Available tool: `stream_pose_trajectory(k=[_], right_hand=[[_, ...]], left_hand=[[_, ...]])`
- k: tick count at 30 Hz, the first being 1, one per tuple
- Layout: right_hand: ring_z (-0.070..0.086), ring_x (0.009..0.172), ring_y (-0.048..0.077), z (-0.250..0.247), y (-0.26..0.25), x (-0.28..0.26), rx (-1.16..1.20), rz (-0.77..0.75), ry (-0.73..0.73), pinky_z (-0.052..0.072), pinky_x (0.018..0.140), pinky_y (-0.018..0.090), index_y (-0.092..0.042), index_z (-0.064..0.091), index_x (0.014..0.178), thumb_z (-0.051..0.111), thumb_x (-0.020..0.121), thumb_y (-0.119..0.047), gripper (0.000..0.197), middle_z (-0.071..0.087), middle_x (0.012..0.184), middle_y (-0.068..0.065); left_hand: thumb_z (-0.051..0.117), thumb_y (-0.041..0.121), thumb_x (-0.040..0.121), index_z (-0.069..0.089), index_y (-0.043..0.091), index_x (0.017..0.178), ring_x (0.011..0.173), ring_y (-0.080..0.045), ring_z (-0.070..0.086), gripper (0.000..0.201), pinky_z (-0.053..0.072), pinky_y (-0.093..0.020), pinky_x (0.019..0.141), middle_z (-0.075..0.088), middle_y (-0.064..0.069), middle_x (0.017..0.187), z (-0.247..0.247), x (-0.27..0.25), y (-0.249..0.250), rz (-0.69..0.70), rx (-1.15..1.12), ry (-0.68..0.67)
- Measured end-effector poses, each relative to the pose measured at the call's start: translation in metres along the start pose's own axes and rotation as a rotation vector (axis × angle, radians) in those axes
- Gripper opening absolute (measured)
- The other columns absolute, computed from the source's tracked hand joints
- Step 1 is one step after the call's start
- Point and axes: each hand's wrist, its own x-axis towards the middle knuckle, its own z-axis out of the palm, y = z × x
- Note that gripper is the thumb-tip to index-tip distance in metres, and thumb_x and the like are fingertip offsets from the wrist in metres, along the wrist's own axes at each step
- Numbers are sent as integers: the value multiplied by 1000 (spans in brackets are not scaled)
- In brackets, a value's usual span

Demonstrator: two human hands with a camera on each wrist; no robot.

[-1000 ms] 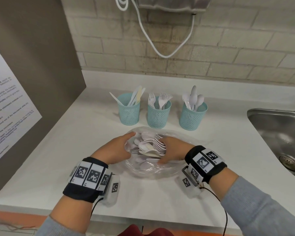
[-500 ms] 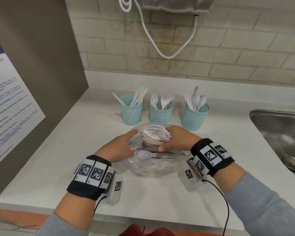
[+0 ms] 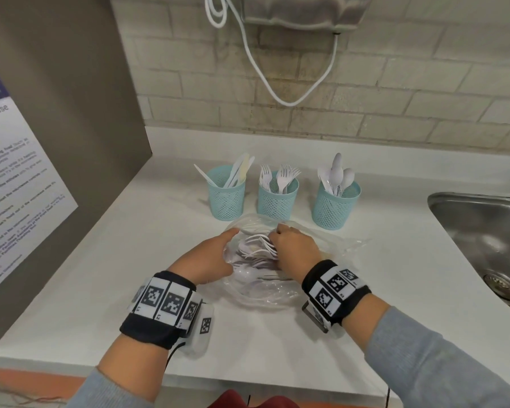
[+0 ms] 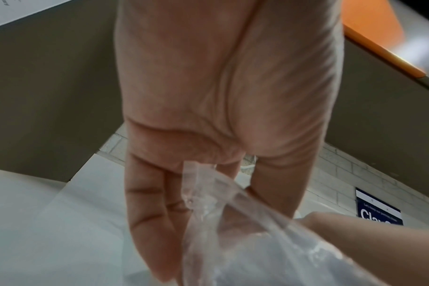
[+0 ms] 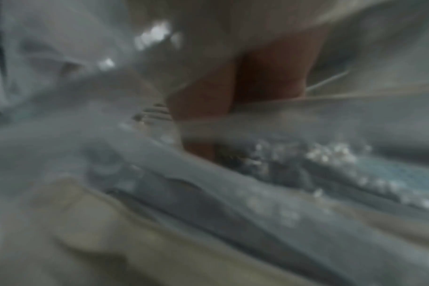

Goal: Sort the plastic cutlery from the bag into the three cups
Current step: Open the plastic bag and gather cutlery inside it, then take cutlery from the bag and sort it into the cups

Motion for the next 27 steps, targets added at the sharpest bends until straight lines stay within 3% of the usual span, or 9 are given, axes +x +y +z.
stream_pose_trajectory(k=[5,9,11,17,20,25,27], right_hand=[[52,111,27,-2,-2,2,54,40,16,47,83,34,-11,62,104,66,81,-16,23,55,115,9],[53,100,21,-7,0,-2,204,45,-32,45,79,30,-18,66,95,70,74,-48,36,56,106,3],[53,100,21,-8,1,-3,242,46,-39,43,77,28,-19,66,92,70,71,-52,39,56,106,1],[52,101,19,-15,6,-7,387,-23,40,45,87,34,-17,67,89,76,63,-53,46,61,101,-1],[60,91,16,-21,6,-10,606,-45,113,49,83,33,-19,68,93,76,61,-51,46,66,94,-3],[61,64,1,-33,7,-16,1045,58,107,49,60,15,-22,66,80,80,71,-18,17,68,70,-10],[62,63,-2,-35,8,-14,1120,76,135,47,60,12,-15,67,81,77,75,-14,12,68,68,-11]], left_hand=[[58,6,81,16,28,149,126,-23,46,83,37,-27,100,45,-10,142,0,1,1,5,14,4],[58,6,81,16,28,149,121,-22,49,82,37,-25,98,49,-8,136,0,1,0,7,12,13],[58,6,81,16,27,149,117,-21,51,82,37,-23,95,51,-7,132,0,1,0,8,3,15],[61,10,82,19,27,149,118,-21,49,81,36,-25,96,47,-10,130,0,3,-2,-2,-20,47],[61,12,81,25,28,146,116,-25,50,77,39,-29,95,46,-13,129,0,5,-1,10,-15,83],[60,13,81,26,27,145,113,-29,52,74,44,-35,97,42,-12,133,0,9,0,-3,40,97],[59,11,81,23,27,146,115,-28,51,76,42,-34,98,39,-12,136,-2,10,2,-5,47,91]])
